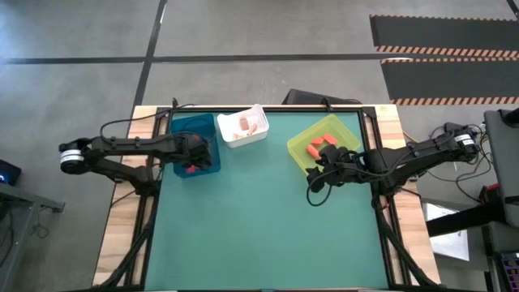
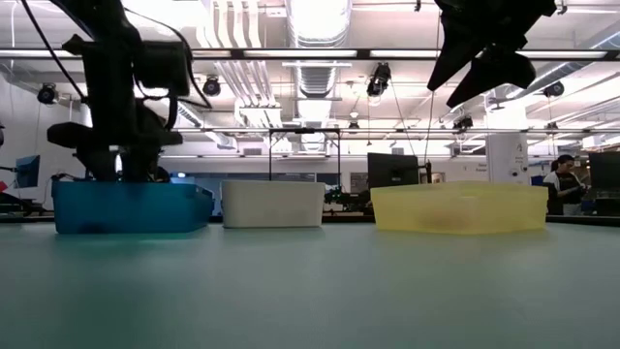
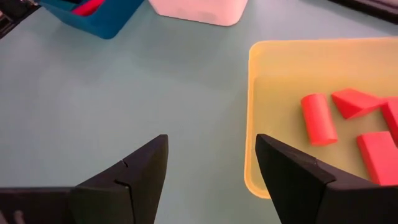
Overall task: Sort & place blocks by color
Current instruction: Return to Home Position
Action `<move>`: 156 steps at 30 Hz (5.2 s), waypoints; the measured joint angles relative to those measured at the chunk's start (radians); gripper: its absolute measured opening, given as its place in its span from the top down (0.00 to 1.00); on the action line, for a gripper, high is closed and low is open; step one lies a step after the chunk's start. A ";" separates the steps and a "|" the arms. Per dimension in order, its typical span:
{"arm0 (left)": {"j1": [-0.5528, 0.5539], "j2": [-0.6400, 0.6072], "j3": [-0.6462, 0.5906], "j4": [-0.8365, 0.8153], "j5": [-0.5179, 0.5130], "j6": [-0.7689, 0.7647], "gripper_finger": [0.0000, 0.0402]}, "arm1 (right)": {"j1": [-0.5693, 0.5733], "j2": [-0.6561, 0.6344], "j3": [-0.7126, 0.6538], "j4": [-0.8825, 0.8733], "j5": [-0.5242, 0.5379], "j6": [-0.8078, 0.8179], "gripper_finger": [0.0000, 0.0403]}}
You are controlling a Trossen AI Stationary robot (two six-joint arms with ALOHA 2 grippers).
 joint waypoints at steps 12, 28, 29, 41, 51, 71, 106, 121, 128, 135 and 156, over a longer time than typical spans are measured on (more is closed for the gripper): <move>-0.365 -0.218 0.040 0.325 -0.039 0.263 0.50 | 0.000 -0.005 -0.001 0.344 0.027 -0.424 0.44; -0.751 -0.639 -0.212 0.473 -0.311 0.253 0.97 | -0.199 -0.104 -0.085 0.560 -0.164 -0.780 0.58; -0.751 -0.660 -0.229 0.475 -0.310 0.258 0.98 | -0.218 -0.114 -0.107 0.585 -0.182 -0.780 0.59; -0.751 -0.958 -0.398 0.538 -0.197 0.422 1.00 | -0.292 -0.328 -0.389 0.853 -0.194 -0.683 0.75; -0.752 -1.105 -0.415 0.603 -0.195 0.411 1.00 | -0.277 -0.470 -0.462 0.781 -0.221 -0.569 0.85; -0.751 -1.157 -0.412 0.786 -0.136 1.309 1.00 | -0.286 -0.719 -0.717 1.073 -0.448 -1.036 0.81; -0.751 -1.134 -0.660 0.950 0.083 0.889 1.00 | -0.286 -1.049 -0.919 1.190 -0.452 -1.213 0.82; -0.751 -1.134 -0.662 0.949 0.081 0.889 1.00 | -0.286 -0.981 -0.920 1.058 -0.448 -0.942 0.80; -0.751 -1.134 -0.662 0.948 0.081 0.890 1.00 | -0.286 -0.968 -0.920 1.058 -0.448 -0.947 0.79; -0.751 -1.134 -0.663 0.948 0.080 0.890 1.00 | -0.286 -0.968 -0.920 1.059 -0.468 -0.930 0.81; -0.751 -1.134 -0.663 0.947 0.080 0.890 1.00 | -0.286 -0.968 -0.919 1.059 -0.472 -0.925 0.79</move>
